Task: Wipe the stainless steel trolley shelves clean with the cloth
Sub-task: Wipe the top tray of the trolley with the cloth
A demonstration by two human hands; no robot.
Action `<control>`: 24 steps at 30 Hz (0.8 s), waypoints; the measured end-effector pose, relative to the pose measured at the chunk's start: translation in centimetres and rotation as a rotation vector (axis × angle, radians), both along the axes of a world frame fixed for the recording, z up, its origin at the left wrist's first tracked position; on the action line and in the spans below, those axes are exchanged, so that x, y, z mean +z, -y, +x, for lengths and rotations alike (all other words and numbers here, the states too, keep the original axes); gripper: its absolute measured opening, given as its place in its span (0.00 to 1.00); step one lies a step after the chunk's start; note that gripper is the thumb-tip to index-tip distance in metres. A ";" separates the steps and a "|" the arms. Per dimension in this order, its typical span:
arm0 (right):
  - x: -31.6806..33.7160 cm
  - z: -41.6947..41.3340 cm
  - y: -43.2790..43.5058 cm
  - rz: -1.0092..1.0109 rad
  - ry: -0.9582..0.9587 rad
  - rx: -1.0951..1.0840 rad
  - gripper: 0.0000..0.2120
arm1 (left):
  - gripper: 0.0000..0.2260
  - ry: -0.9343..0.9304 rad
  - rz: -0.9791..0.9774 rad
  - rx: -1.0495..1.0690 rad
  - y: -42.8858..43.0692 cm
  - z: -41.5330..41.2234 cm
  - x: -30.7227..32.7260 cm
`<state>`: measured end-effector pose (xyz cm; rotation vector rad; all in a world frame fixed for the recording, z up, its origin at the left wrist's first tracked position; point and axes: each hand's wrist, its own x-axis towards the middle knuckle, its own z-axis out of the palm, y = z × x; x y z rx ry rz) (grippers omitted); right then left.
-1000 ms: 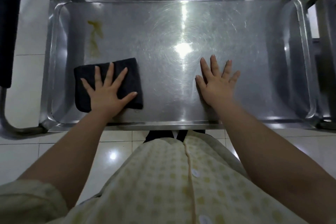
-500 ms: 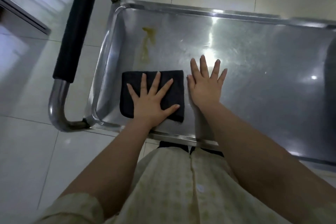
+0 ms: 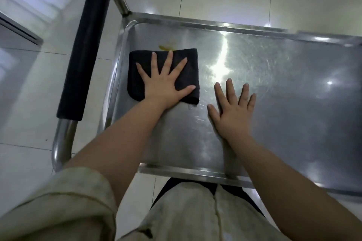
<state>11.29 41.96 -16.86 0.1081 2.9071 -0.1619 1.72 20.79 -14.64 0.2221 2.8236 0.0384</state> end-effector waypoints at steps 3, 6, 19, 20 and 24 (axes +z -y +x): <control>-0.1 -0.2 -0.1 0.000 -0.019 -0.009 0.31 | 0.39 0.023 0.009 -0.013 -1.4 -2.0 0.2; -0.1 -0.1 -0.2 -0.019 -0.024 -0.017 0.31 | 0.39 0.031 0.002 -0.040 -1.5 -1.7 0.4; 0.3 0.3 -0.1 -0.014 0.025 -0.014 0.32 | 0.41 0.015 0.044 -0.049 2.9 11.3 0.3; 0.2 0.2 -0.1 -0.010 0.023 -0.015 0.32 | 0.41 0.019 0.033 -0.023 2.8 9.1 0.4; 0.3 -0.1 -0.1 -0.010 0.022 -0.016 0.32 | 0.41 0.033 0.003 -0.006 1.9 -0.6 0.7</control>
